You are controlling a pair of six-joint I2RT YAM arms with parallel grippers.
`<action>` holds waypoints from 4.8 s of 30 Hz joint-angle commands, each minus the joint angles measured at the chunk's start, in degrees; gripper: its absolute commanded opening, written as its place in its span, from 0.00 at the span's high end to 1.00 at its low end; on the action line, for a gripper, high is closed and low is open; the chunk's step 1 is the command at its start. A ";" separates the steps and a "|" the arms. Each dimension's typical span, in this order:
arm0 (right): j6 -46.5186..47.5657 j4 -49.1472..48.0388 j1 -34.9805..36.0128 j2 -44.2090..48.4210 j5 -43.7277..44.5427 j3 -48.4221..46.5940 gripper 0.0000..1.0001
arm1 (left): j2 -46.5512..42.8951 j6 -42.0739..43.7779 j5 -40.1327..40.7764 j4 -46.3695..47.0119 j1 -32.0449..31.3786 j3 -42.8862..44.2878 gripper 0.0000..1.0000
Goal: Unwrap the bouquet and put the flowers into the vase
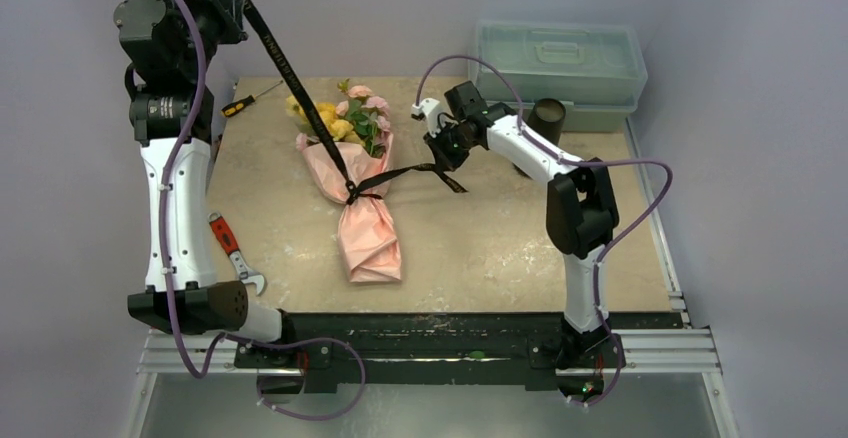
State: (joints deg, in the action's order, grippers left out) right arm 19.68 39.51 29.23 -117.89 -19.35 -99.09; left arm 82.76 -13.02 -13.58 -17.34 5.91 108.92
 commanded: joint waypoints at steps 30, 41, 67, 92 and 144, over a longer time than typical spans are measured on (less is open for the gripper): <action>-5.91 7.89 -2.23 7.18 2.44 -25.68 1.00 | -12.38 5.40 22.76 -3.21 1.62 -15.47 1.00; -4.98 3.40 -4.89 15.56 7.92 -10.02 1.00 | -15.70 10.37 36.72 -14.65 2.61 -28.74 1.00; -2.40 11.61 -7.90 5.98 -1.79 -14.07 0.19 | -10.92 29.70 -4.88 -24.79 12.07 -37.74 0.38; 18.15 -31.46 8.44 15.94 -27.34 18.27 0.29 | -24.34 48.99 -38.86 -8.79 9.89 -59.98 0.09; 30.78 -32.61 14.40 -4.49 -17.53 8.21 0.73 | -14.44 92.33 -35.20 6.14 -6.59 -76.88 0.68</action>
State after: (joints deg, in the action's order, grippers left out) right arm 49.76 6.44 43.55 -121.67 -38.26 -87.53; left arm 66.35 78.54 -48.60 -16.47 1.74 32.84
